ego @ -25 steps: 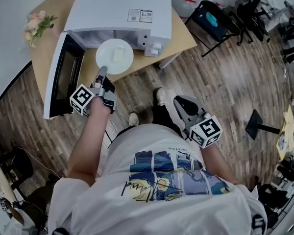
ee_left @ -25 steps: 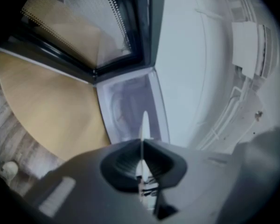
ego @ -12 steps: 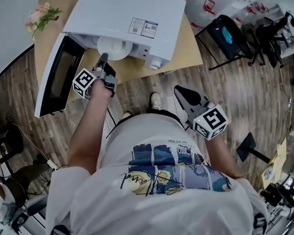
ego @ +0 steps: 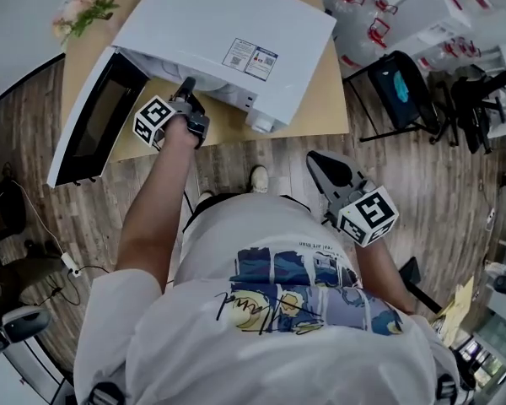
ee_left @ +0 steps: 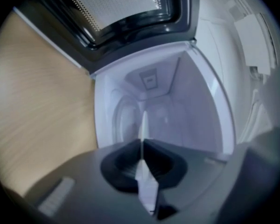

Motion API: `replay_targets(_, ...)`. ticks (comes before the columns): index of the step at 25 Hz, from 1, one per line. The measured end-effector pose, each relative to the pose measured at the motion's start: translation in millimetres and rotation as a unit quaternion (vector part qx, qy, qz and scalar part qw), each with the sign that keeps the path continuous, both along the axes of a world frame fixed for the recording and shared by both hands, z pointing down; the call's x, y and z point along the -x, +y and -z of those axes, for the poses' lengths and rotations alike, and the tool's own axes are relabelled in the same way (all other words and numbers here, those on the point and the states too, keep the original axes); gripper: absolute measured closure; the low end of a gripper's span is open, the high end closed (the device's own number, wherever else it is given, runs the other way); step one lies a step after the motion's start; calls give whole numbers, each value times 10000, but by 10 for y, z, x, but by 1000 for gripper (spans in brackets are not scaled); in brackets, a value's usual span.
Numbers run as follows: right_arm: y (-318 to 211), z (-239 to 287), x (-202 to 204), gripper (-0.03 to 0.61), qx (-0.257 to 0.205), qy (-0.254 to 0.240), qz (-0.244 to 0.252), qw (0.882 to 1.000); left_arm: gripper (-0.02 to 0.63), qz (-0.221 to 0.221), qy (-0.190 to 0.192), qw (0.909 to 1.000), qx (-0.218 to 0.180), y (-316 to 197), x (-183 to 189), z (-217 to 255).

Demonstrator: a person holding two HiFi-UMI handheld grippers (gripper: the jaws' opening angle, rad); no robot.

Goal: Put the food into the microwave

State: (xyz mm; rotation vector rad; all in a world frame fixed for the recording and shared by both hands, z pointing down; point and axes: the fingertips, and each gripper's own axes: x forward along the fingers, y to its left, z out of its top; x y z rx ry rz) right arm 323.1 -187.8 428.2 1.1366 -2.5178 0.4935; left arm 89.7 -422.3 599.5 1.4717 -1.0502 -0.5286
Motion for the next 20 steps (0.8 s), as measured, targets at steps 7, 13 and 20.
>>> replay_targets(7, -207, 69, -84, 569, 227, 314, 526, 9979, 592, 156, -161, 9997, 85, -119, -63, -111)
replay_targets(13, -371, 166, 64, 569, 518, 485, 1017, 9923, 592, 260, -225, 9993, 152, -157, -73, -162)
replay_targets(20, -395, 276, 397, 569, 492, 559, 1649, 9835, 586, 266, -725, 9968, 199, -189, -48, -187)
